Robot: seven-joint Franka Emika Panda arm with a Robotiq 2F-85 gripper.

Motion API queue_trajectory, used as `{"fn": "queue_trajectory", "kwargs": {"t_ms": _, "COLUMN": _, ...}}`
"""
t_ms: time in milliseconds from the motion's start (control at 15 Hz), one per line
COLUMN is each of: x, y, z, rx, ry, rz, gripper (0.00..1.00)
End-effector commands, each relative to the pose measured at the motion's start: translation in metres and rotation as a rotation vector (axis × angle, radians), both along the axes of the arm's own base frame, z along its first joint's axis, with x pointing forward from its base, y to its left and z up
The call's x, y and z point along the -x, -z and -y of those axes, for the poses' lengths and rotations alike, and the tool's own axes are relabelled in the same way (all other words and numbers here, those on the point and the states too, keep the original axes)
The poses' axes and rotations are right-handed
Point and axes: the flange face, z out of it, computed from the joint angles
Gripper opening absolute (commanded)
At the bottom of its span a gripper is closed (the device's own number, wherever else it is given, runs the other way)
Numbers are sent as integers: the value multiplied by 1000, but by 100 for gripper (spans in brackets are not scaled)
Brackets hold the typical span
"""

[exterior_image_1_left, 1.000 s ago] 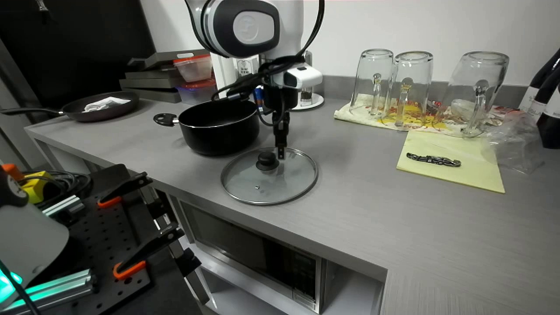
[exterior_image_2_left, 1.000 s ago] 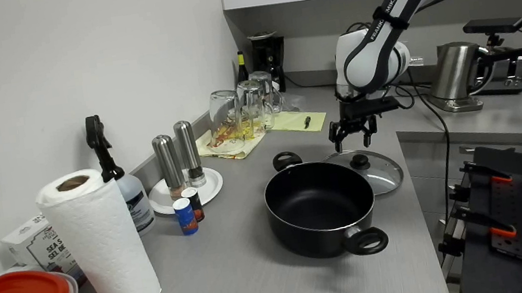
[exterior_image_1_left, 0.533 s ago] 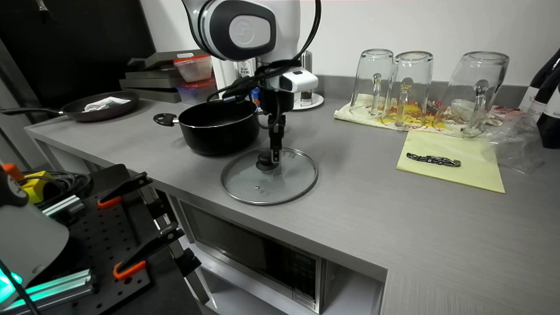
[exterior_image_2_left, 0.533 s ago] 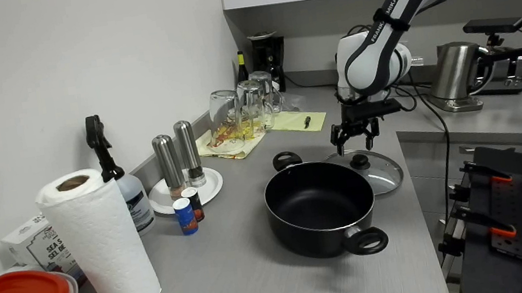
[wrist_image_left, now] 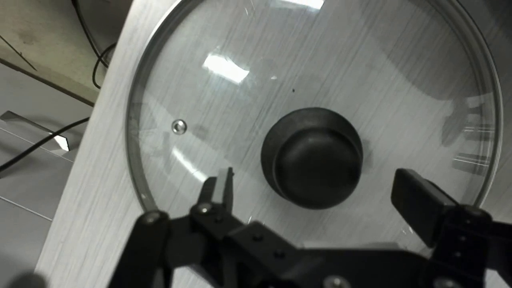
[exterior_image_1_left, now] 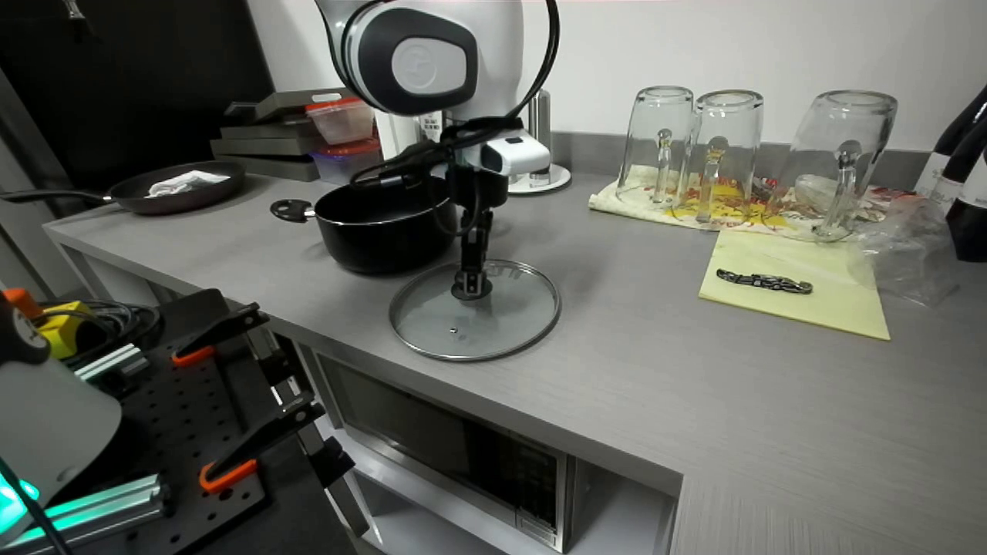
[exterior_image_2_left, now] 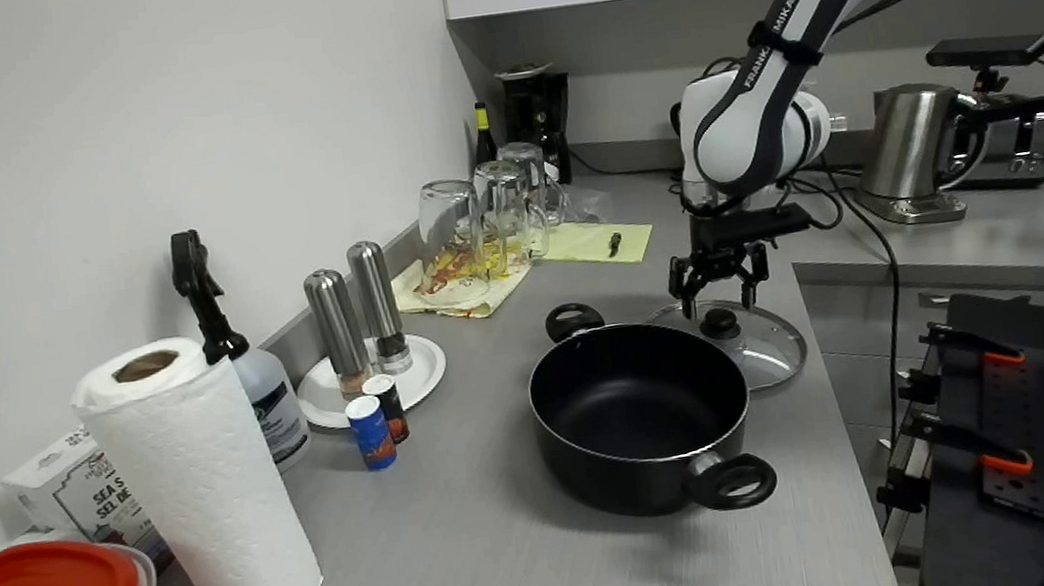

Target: Remove the lid from the table and place it on the pot

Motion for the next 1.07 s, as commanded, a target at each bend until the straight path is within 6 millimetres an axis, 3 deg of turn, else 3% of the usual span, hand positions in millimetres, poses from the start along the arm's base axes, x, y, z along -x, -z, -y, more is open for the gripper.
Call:
{"fn": "queue_trajectory", "kwargs": {"t_ms": 0, "x": 8, "y": -5, "z": -6, "rx": -26, "ry": 8, "rz": -8, "gripper": 100}}
{"fn": "queue_trajectory", "kwargs": {"t_ms": 200, "x": 7, "y": -3, "z": -7, "rx": -30, "ry": 13, "rz": -13, "gripper": 96}}
{"fn": "queue_trajectory", "kwargs": {"t_ms": 267, "x": 7, "y": -2, "z": -7, "rx": -32, "ry": 14, "rz": -12, "gripper": 74}}
{"fn": "queue_trajectory", "kwargs": {"t_ms": 467, "x": 7, "y": -3, "z": -7, "rx": -35, "ry": 16, "rz": -10, "gripper": 63}}
{"fn": "queue_trajectory", "kwargs": {"t_ms": 800, "x": 8, "y": -4, "z": -8, "rx": -40, "ry": 17, "rz": -8, "gripper": 25}}
{"fn": "queue_trajectory", "kwargs": {"t_ms": 1000, "x": 7, "y": -7, "z": -7, "rx": -41, "ry": 16, "rz": -2, "gripper": 25}}
